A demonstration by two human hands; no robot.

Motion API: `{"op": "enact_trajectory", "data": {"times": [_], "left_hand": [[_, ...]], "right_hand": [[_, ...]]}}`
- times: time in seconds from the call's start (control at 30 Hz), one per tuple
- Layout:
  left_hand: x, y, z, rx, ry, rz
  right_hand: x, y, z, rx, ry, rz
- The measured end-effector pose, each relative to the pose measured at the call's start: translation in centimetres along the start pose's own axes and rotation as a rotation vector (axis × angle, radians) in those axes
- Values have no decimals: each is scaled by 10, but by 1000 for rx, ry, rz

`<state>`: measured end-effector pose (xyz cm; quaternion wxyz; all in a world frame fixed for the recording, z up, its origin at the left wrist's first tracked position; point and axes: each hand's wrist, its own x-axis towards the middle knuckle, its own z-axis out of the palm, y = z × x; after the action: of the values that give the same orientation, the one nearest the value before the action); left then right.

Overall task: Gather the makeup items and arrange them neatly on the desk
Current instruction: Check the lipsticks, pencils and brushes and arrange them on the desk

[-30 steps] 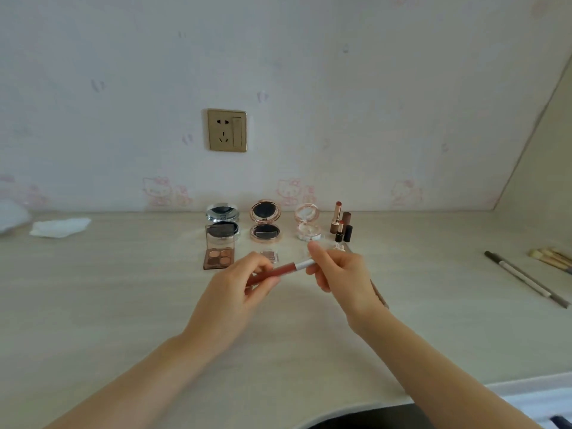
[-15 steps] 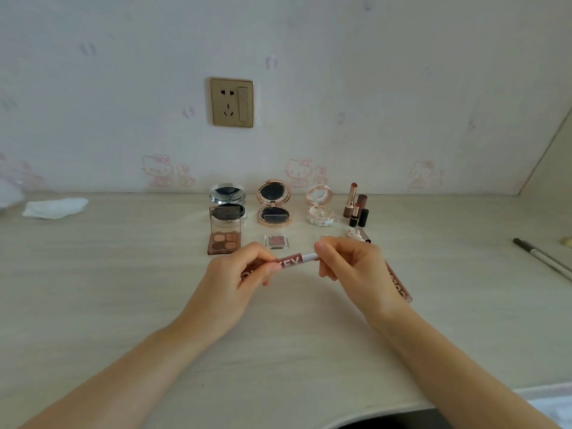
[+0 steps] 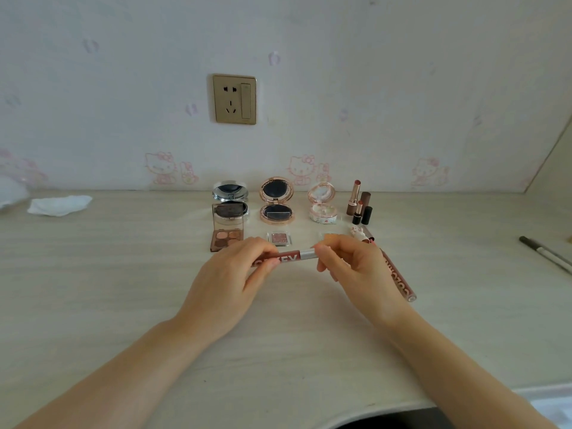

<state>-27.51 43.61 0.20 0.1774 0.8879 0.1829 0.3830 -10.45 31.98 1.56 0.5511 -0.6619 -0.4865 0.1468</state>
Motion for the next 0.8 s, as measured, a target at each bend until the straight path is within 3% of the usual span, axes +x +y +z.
{"op": "enact_trajectory", "data": {"times": [0.27,0.5,0.63,0.8], "left_hand": [[0,3,-1,38,17,-1],[1,8,-1,128,74,97],[1,7,0,99,54,89],[1,7,0,75,48,82]], "right_hand": [[-2,-2,-1,9,-33,-91],[-4,-5,-2,98,-107,31],[-4,-4,-1,-27,-75,-17],[-4,-3,0,24,-31,-56]]}}
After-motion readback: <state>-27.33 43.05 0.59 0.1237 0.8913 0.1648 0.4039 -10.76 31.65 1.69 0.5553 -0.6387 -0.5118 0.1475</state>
